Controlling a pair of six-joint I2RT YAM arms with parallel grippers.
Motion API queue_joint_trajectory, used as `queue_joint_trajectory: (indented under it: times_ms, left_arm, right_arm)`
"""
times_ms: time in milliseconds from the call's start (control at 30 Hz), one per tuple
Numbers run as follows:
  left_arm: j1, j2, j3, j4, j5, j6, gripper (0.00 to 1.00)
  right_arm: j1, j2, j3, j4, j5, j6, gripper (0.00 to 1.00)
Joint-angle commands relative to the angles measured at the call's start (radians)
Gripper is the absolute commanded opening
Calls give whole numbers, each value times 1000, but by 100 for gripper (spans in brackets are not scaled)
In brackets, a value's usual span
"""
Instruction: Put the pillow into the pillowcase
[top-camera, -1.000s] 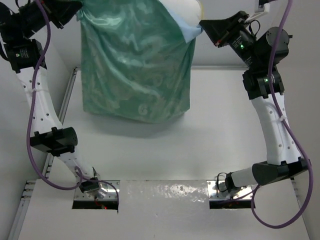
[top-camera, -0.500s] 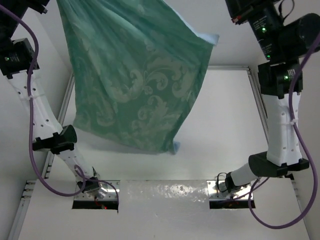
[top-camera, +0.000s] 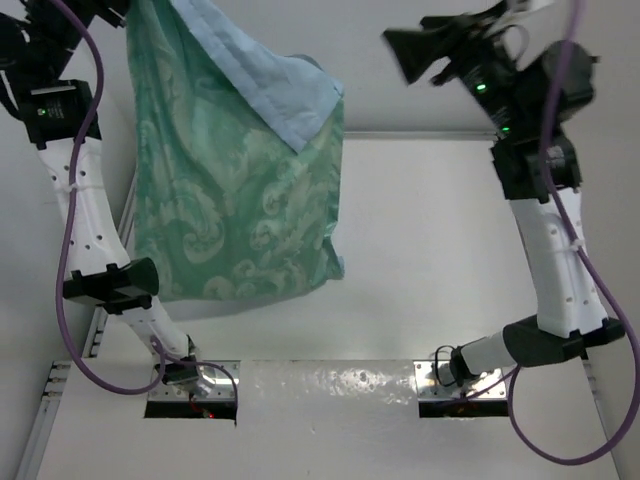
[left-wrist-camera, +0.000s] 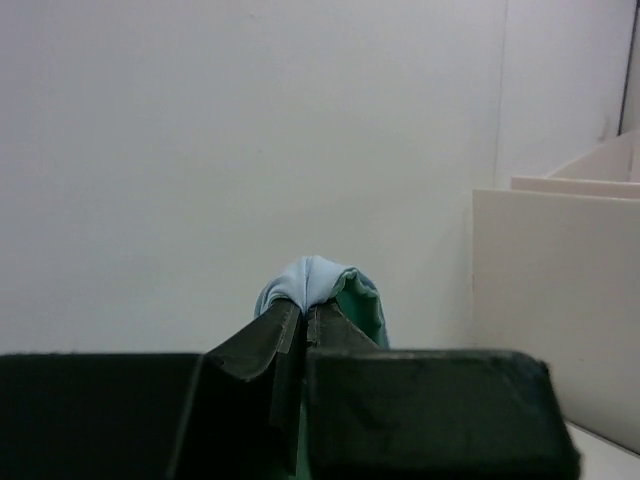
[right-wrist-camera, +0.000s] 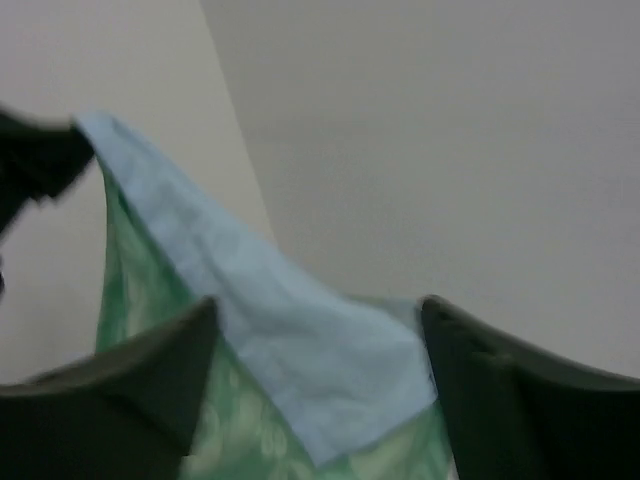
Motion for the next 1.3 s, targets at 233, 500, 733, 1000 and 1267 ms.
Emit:
queue_joint_trajectory:
  times_ms: [233, 500, 733, 1000, 1267]
  left_arm:
    - [-237, -64, 0, -98, 97, 140, 0]
    - [-378, -90, -41, -334, 157, 280, 0]
    - [-507, -73, -43, -389, 168, 317, 0]
    - [-585, -49, -4, -357, 206, 243, 0]
    - [-466, -81, 56, -683, 106, 538, 100]
  right_arm:
    - [493, 232, 119, -179, 248, -696, 99]
    - [541, 334, 82, 244, 325, -694, 99]
    - [541, 453, 173, 367, 320, -607, 99]
    - [532, 480, 84, 524, 554, -510, 1]
    - [421, 241, -197, 529, 648, -499, 0]
